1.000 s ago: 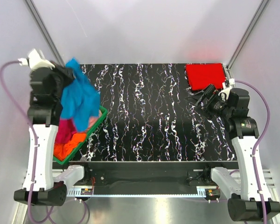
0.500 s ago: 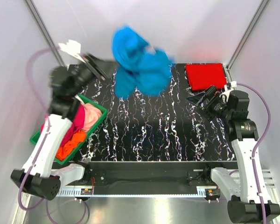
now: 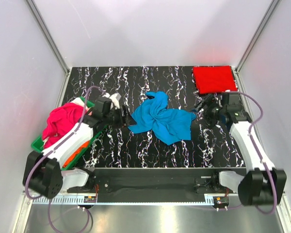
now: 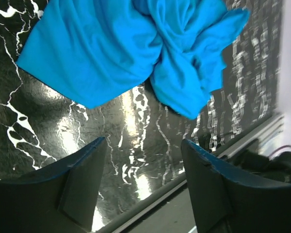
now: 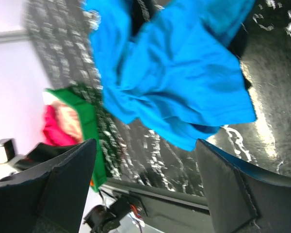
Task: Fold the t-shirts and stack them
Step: Flatten the tshirt out
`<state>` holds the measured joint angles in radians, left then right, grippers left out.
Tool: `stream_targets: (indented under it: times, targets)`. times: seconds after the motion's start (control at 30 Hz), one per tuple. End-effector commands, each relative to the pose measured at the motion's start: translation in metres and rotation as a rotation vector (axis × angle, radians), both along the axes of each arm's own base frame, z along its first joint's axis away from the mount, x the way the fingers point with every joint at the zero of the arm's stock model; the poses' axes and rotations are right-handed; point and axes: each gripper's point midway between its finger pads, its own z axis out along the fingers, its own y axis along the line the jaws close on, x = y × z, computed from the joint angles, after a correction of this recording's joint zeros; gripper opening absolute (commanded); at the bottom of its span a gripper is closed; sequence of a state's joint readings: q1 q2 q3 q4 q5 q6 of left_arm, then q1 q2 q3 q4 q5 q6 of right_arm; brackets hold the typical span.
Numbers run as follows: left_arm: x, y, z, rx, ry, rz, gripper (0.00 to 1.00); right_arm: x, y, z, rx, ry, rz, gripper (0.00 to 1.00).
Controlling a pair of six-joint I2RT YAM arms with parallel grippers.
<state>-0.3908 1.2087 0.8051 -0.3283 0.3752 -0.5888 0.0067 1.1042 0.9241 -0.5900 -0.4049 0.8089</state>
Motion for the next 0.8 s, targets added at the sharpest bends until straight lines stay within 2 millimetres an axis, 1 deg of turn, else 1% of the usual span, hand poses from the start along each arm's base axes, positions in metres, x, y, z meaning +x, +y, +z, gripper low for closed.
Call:
stream_targets:
  times: [0.0, 0.03, 0.07, 0.1, 0.13, 0.17, 0.23, 0.27, 0.3, 0.33, 0.37, 0.43, 0.53, 0.57, 0.6, 0.7, 0.77]
  targets:
    - [0.008, -0.007, -0.014, 0.099, -0.019, -0.04, 0.7, 0.013, 0.001, -0.031, -0.076, 0.047, -0.011, 0.88]
    - [0.005, -0.012, -0.019, 0.117, -0.011, -0.056, 0.7, 0.013, 0.003, -0.039, -0.088, 0.067, -0.006, 0.85]
    - [0.008, -0.012, -0.025, 0.142, -0.001, -0.043, 0.7, 0.016, 0.002, -0.049, -0.098, 0.091, -0.009, 0.84]
    - [0.01, -0.014, -0.033, 0.155, 0.022, -0.043, 0.71, 0.022, -0.004, -0.055, -0.131, 0.086, -0.034, 0.81]
    - [0.012, -0.015, -0.036, 0.162, 0.031, -0.036, 0.71, 0.026, -0.007, -0.058, -0.148, 0.085, -0.039, 0.77]
    - [0.017, -0.014, -0.044, 0.181, 0.048, -0.021, 0.72, 0.031, -0.009, -0.063, -0.167, 0.089, -0.038, 0.76]
    - [0.026, -0.014, -0.049, 0.173, 0.073, 0.023, 0.72, 0.031, -0.01, -0.07, -0.171, 0.11, -0.042, 0.71]
    - [0.027, -0.016, -0.051, 0.162, 0.092, 0.029, 0.71, 0.026, -0.009, -0.08, -0.162, 0.144, -0.049, 0.67]
    - [0.03, -0.017, -0.053, 0.163, 0.102, 0.042, 0.7, 0.022, -0.009, -0.088, -0.157, 0.166, -0.06, 0.66]
    - [0.035, -0.015, -0.054, 0.181, 0.089, 0.064, 0.7, 0.018, -0.008, -0.093, -0.136, 0.187, -0.082, 0.65]
    - [0.036, -0.012, -0.056, 0.195, 0.086, 0.079, 0.7, 0.009, -0.007, -0.107, -0.128, 0.216, -0.083, 0.63]
    - [0.04, -0.006, -0.064, 0.23, 0.087, 0.105, 0.7, -0.004, -0.005, -0.122, -0.11, 0.271, -0.111, 0.63]
    - [0.04, -0.004, -0.072, 0.249, 0.104, 0.106, 0.69, -0.015, -0.007, -0.134, -0.11, 0.314, -0.156, 0.61]
    - [0.039, -0.006, -0.079, 0.253, 0.121, 0.1, 0.68, -0.02, -0.008, -0.138, -0.112, 0.323, -0.163, 0.6]
    - [0.039, -0.007, -0.081, 0.255, 0.127, 0.099, 0.68, -0.023, -0.009, -0.141, -0.116, 0.33, -0.175, 0.6]
    - [0.039, -0.009, -0.092, 0.273, 0.138, 0.096, 0.68, -0.027, -0.014, -0.148, -0.116, 0.356, -0.227, 0.59]
    - [0.042, -0.016, -0.094, 0.245, 0.126, 0.078, 0.68, -0.024, -0.013, -0.15, -0.108, 0.359, -0.242, 0.58]
